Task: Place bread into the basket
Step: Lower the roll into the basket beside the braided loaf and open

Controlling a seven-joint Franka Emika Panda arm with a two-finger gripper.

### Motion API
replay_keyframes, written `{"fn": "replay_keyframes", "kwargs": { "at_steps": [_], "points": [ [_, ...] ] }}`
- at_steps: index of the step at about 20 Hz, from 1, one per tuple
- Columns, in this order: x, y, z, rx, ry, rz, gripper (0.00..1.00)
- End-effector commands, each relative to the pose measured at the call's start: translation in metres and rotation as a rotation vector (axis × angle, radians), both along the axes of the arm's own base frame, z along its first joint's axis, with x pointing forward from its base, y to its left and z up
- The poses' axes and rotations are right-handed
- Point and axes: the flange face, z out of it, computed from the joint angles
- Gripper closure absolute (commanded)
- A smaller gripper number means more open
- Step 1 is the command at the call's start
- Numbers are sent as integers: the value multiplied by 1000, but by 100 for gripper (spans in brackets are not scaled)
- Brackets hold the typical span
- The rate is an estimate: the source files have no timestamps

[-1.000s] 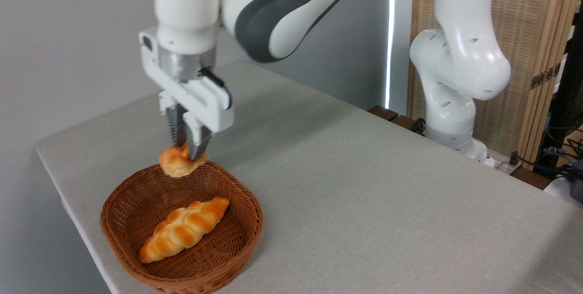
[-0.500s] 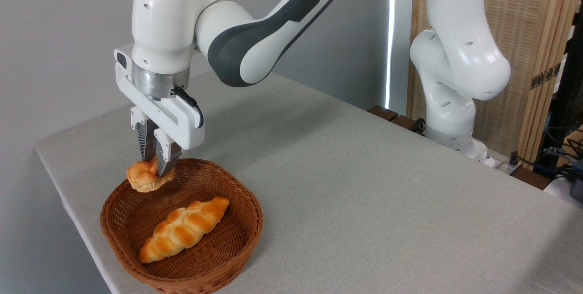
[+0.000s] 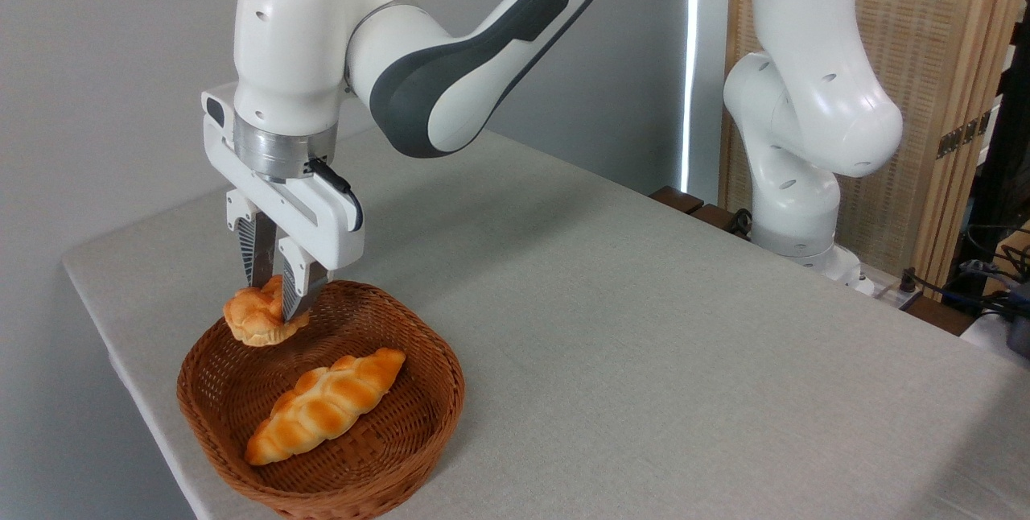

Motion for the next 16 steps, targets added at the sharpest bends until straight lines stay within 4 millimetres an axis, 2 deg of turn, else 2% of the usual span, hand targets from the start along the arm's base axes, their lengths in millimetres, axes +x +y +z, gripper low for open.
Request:
{"fn": "replay_keyframes", "kwargs": {
  "at_steps": [1,7,11,13,16],
  "points": [
    [4,6,4,-31,-11,27,39],
    [5,6,4,-38,-8,29,27],
    [5,7,3,-41,-5,34,15],
    [5,7,4,-41,-7,34,5],
    [5,7,4,-43,-7,36,1]
  ]
}}
